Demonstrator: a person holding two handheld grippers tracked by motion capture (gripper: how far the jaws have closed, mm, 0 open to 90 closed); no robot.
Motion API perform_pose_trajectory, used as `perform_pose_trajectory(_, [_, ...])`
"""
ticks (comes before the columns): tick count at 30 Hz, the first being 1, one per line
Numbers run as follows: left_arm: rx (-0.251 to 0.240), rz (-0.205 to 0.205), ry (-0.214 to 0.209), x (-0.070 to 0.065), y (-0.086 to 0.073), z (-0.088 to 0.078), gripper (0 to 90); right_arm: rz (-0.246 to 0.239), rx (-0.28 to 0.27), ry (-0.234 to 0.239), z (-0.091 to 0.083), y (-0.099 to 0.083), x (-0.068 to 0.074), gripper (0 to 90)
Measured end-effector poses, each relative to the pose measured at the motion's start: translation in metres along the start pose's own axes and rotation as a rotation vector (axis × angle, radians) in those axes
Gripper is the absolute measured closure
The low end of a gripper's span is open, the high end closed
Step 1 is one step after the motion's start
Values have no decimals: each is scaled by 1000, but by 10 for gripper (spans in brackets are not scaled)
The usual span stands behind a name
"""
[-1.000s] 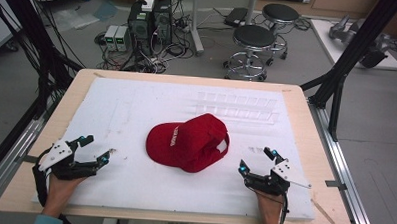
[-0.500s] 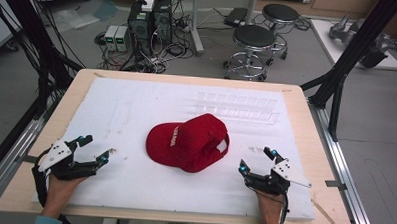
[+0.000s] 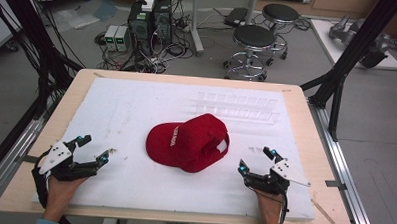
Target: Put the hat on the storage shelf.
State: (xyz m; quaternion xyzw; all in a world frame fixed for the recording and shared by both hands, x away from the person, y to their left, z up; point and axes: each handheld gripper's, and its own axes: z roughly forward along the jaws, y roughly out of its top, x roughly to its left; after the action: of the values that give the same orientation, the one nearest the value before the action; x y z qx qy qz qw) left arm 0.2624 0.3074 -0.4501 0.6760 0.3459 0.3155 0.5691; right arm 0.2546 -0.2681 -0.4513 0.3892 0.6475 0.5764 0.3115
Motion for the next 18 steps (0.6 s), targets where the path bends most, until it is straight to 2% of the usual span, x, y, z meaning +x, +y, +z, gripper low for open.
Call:
perform_pose_trajectory(6, [-3, -9, 0, 1, 0, 0, 148, 4, 49, 1, 5, 3, -1, 31])
perform_pose_trajectory(9, [-2, -11, 1, 1, 0, 0, 149, -7, 50, 22, 8, 8, 0, 31])
perform_pose_trajectory(11, [1, -7, 2, 1, 0, 0, 149, -26, 51, 31, 10, 15, 2, 32])
perform_pose_trajectory(13, [1, -6, 0, 1, 0, 0, 149, -36, 79, 66, 17, 28, 4, 43])
perform_pose_trajectory(18, [1, -6, 0, 1, 0, 0, 149, -63, 110, 110, 29, 44, 10, 43])
